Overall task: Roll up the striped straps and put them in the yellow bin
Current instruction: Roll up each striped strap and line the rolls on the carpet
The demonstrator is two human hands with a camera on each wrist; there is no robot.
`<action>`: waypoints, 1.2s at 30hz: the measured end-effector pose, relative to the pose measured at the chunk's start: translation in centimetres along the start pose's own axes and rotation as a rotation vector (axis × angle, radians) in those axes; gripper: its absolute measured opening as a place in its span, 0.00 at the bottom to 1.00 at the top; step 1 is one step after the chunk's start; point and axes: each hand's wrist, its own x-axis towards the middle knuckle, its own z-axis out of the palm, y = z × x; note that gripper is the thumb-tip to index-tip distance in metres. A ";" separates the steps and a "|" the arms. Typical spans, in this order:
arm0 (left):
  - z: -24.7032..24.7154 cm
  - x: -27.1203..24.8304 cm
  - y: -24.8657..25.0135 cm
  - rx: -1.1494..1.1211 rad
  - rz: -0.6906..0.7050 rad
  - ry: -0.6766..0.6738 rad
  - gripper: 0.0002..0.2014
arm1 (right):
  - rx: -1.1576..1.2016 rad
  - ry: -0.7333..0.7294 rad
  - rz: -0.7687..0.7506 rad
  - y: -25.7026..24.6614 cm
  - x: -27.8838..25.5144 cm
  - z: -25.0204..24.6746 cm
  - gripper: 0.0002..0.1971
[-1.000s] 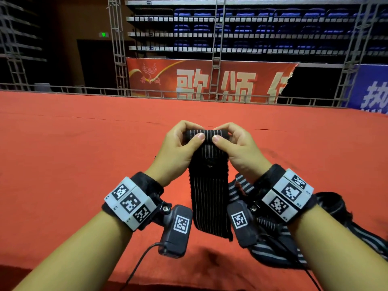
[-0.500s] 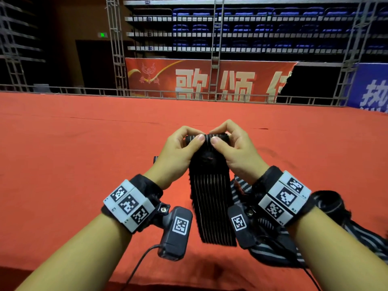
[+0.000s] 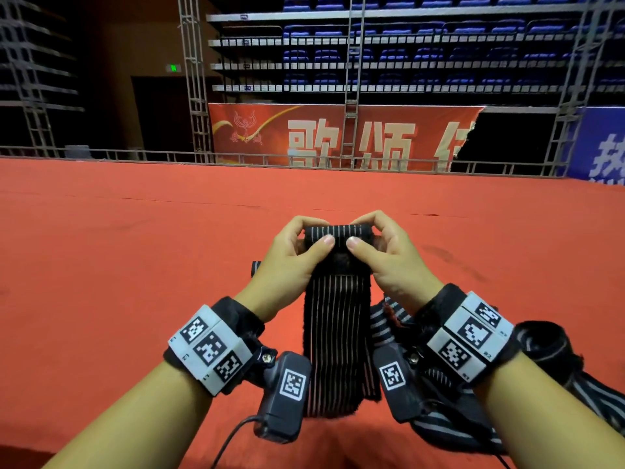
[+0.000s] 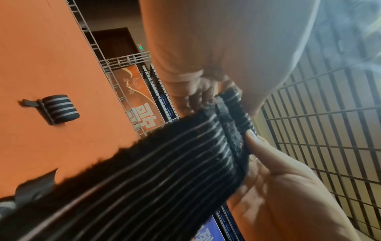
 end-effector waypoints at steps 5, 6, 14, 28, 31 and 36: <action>0.3 0.3 0.2 0.036 0.038 0.001 0.02 | 0.024 0.025 0.012 -0.5 -0.1 0.1 0.00; 0.4 0.2 0.2 0.035 0.038 -0.008 0.02 | 0.014 0.050 0.002 -0.4 -0.1 0.0 0.02; 1.1 0.0 0.8 0.013 0.022 0.000 0.04 | 0.004 0.056 0.020 -0.6 -0.4 0.0 0.05; 1.1 -0.1 0.0 -0.004 -0.045 -0.015 0.04 | 0.073 0.083 0.090 -0.2 -0.3 -0.2 0.03; 1.1 -0.2 -0.1 -0.051 -0.075 -0.027 0.05 | 0.126 0.099 0.080 -0.3 -0.4 -0.2 0.06; 0.9 0.0 -0.2 0.003 -0.021 -0.042 0.06 | 0.165 0.023 0.155 -0.3 -0.7 -0.6 0.06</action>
